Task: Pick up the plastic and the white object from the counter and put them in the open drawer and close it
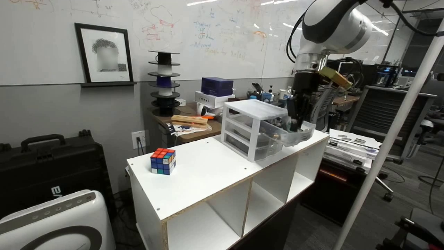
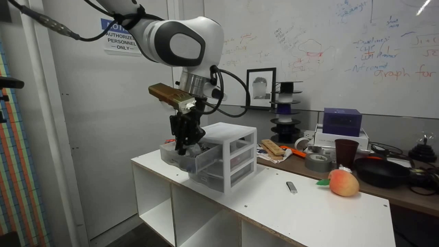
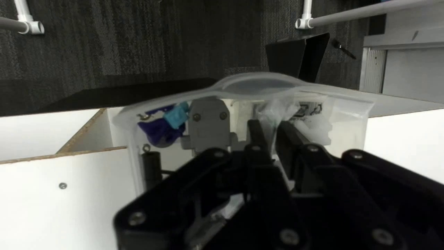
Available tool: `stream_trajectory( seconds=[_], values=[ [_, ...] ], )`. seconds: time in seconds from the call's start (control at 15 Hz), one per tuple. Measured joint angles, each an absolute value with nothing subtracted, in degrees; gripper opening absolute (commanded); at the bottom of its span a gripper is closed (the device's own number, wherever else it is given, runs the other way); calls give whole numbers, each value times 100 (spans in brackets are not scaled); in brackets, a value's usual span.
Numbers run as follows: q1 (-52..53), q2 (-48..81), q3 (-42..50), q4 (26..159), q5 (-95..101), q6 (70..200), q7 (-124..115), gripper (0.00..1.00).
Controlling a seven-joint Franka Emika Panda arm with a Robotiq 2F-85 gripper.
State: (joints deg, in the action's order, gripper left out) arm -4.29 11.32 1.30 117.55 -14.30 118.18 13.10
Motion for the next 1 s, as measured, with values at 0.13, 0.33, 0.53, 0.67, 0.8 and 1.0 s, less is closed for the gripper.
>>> stream_trajectory(
  seconds=[0.13,0.33,0.53,0.67,0.8,1.0],
  values=[
    [-489,1115,206,11759,-1305,11831,1311,66],
    [-587,910,345,11764,-1158,11943,1311,88],
    [-723,471,507,11755,-1168,12101,1304,100],
    [-827,216,662,11697,-1178,12168,1119,100],
    [-960,163,863,11512,-1179,12190,842,100],
    [-1206,491,1138,11066,-1332,12105,630,100]
  ],
)
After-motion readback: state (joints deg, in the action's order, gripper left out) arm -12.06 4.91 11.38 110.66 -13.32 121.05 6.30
